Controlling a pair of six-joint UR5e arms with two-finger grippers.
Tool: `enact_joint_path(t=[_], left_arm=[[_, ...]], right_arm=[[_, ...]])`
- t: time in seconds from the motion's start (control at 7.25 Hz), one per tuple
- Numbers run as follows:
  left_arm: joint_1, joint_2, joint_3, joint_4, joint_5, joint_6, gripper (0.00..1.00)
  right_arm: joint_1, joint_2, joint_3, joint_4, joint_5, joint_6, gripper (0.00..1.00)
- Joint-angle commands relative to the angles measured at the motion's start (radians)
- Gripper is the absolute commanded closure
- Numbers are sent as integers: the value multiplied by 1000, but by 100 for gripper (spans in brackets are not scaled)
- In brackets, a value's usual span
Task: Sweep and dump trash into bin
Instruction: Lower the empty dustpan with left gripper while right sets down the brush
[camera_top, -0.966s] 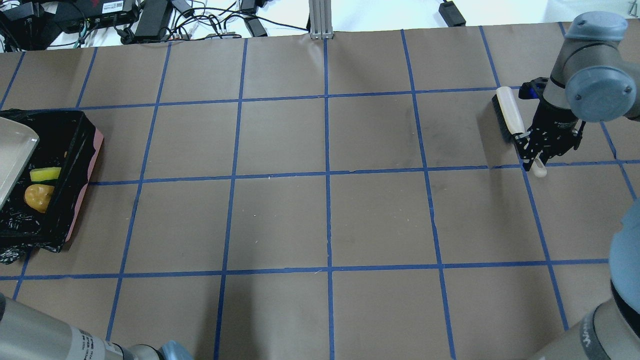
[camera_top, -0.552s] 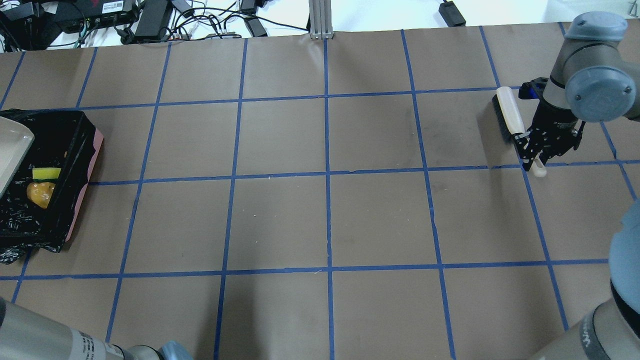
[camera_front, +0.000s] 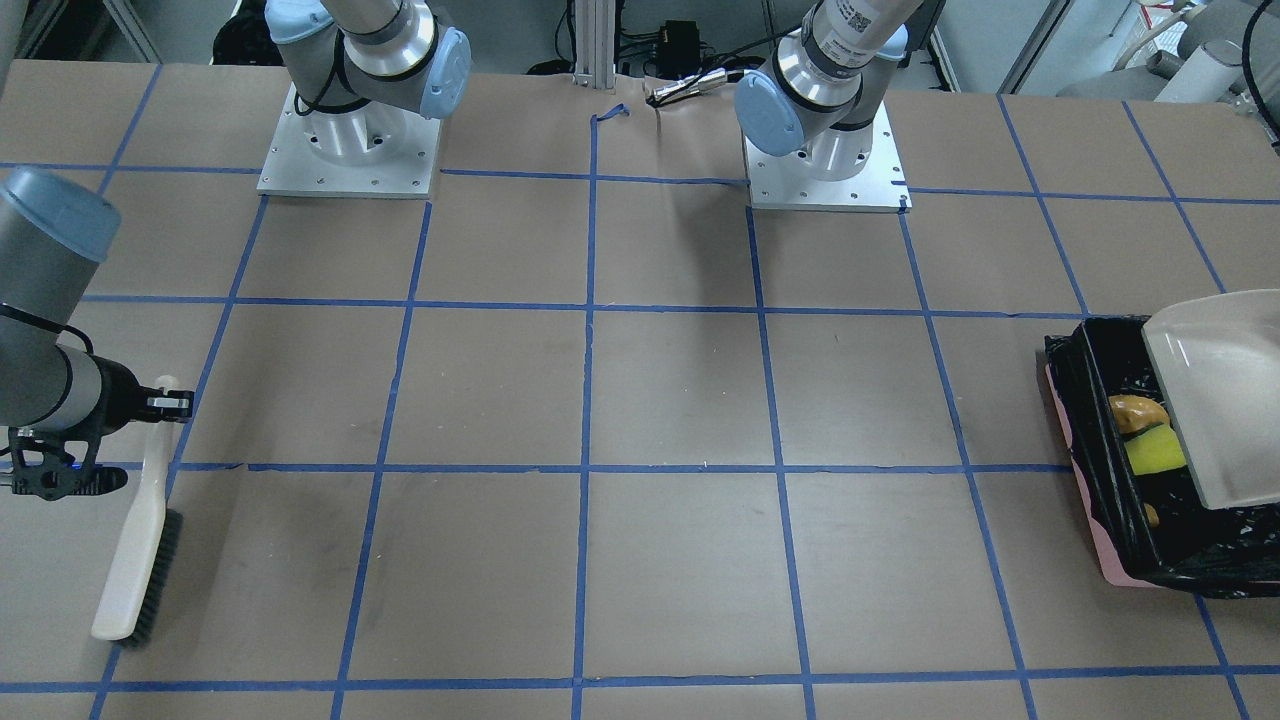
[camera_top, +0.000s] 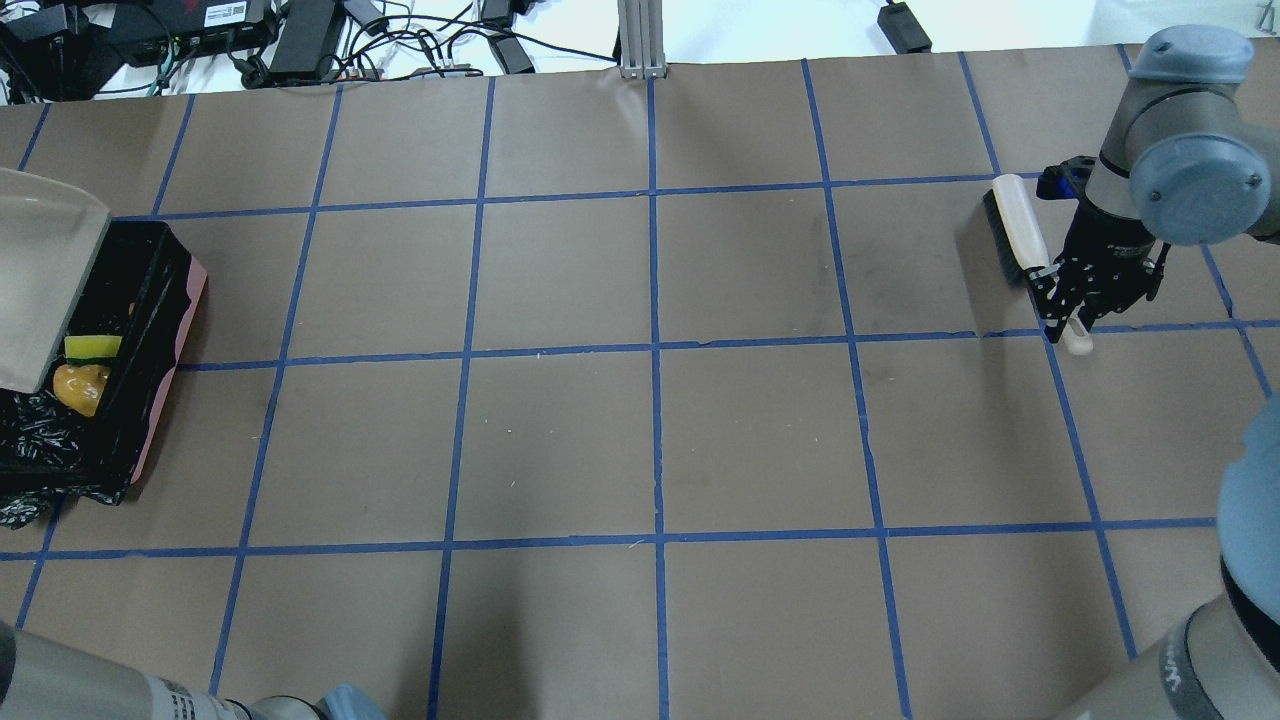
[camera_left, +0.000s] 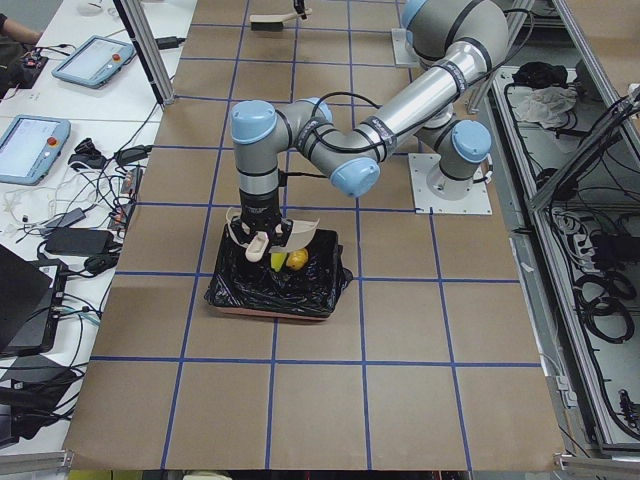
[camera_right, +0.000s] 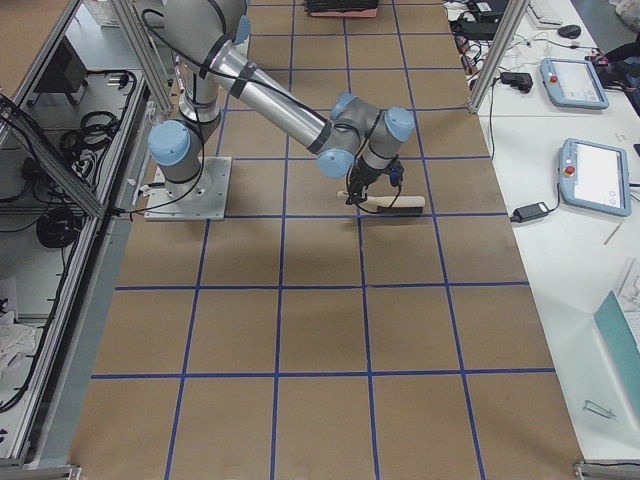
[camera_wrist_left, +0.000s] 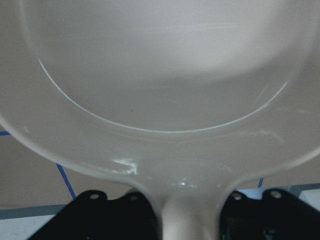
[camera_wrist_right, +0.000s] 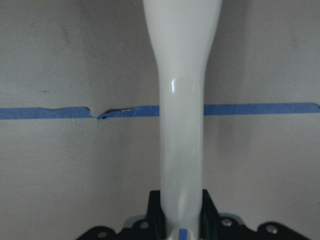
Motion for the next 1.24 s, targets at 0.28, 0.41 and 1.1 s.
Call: enact_joint_path(t=[0.28,0.41,1.1], left_arm=[[-235,24,-1,-150,-184,-265,100],[-304,10,-1,-153,-185,-386,100],[-503,-194,-12,-139,-243,-729,100]], right_arm=[[0,0,1,1,0,-9,12],[1,0,1,-1,2,-5,9],[1,-52,-57,6,3,2,1]])
